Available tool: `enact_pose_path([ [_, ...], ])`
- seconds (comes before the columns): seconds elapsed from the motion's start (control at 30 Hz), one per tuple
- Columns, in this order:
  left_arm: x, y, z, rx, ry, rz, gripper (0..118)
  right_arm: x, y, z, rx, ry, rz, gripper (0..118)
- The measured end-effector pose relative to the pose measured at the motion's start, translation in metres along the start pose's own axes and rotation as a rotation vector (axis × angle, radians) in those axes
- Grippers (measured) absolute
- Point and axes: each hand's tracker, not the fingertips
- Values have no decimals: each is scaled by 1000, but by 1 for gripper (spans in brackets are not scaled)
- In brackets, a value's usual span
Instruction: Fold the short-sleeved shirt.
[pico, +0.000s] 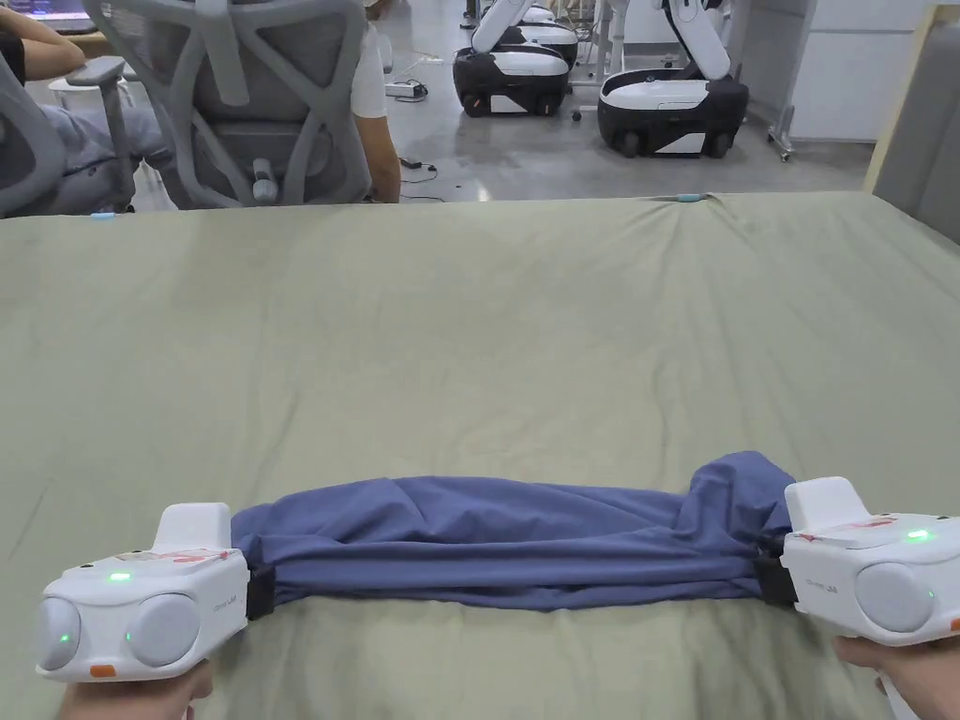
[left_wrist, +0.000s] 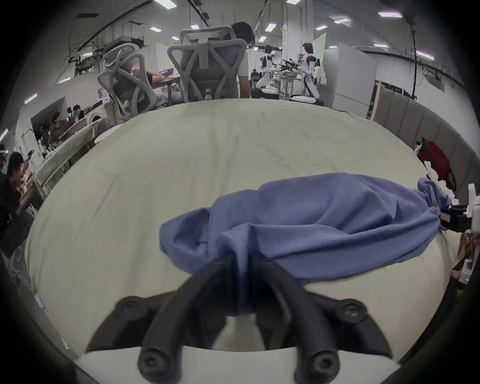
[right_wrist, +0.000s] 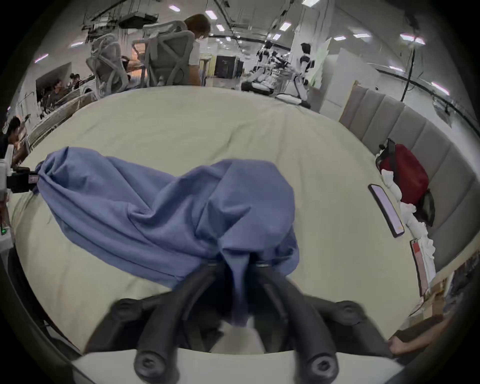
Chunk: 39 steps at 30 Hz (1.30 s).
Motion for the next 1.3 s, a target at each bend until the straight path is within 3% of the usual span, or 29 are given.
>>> enact_pose_path([
  [0.03,0,1,6,17,26,-14,36,-3,-1,9,16,-25,-9,51],
  [0.07,0,1,13,36,42,-18,75,-6,-1,17,30,-61,-14,89],
  [0.1,-2,2,19,47,44,-9,102,-10,-2,27,49,-64,-14,109],
  [0.13,-5,2,26,61,35,6,118,-14,-4,43,103,-43,-31,117],
  [0.23,-7,3,49,119,2,36,112,-28,-8,66,190,1,-79,116],
  [0.27,-7,2,53,118,3,36,105,-31,-11,67,207,3,-84,107],
  [0.3,-6,0,57,130,5,36,88,-37,-12,71,211,1,-81,90],
  [0.33,-5,-4,63,141,7,29,62,-42,-13,75,214,5,-75,64],
  [0.37,-5,-6,66,145,13,22,17,-47,-14,77,223,4,-70,20],
  [0.4,-5,-8,67,144,21,15,0,-51,-14,76,228,-1,-66,0],
  [0.63,-23,-11,67,147,-64,91,0,-66,-18,77,228,32,-55,0],
  [0.67,-27,-9,65,154,-70,100,18,-65,-17,77,228,38,-56,0],
  [0.7,-32,-6,62,160,-86,126,50,-65,-17,77,224,52,-60,0],
  [0.73,-35,-4,60,162,-107,139,50,-65,-17,78,222,64,-64,0],
  [0.77,-40,-2,53,160,-130,147,63,-66,-17,78,222,68,-63,0],
  [0.83,-54,1,33,112,-192,215,112,-70,-17,81,223,75,-54,0],
  [0.87,-58,1,28,124,-212,266,118,-71,-17,80,221,79,-51,0],
  [0.93,-70,3,11,132,-267,321,107,-72,-16,79,222,92,-49,0],
  [1.0,-75,5,-5,125,-280,310,107,-74,-15,78,219,103,-49,0],
  [1.13,-88,6,-32,41,-459,396,103,-78,-13,75,217,115,-40,0],
  [1.2,-87,4,-38,42,-466,384,75,-80,-12,78,216,119,-35,0],
  [1.27,-83,5,-43,29,-477,357,39,-82,-11,78,214,124,-37,0],
  [1.3,-79,7,-43,7,-467,354,39,-84,-11,77,212,124,-36,0],
])
